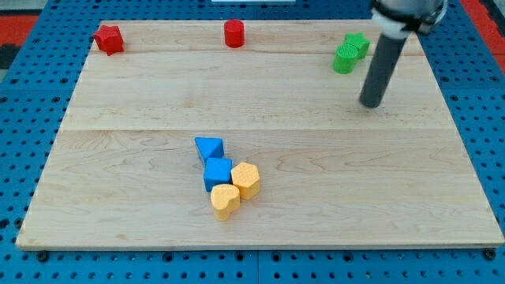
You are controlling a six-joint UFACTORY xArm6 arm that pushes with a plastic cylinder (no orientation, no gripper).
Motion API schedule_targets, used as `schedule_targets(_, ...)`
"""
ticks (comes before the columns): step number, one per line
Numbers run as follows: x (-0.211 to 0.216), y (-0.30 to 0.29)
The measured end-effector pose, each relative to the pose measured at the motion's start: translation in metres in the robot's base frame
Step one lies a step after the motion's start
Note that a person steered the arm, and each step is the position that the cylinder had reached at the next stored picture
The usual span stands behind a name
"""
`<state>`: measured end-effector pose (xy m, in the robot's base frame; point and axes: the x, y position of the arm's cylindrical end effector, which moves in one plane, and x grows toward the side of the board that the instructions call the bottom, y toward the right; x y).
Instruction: Move the blue cube above the yellow hexagon
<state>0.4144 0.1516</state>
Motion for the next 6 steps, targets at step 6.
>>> schedule_targets(6, 0.124, -0.215)
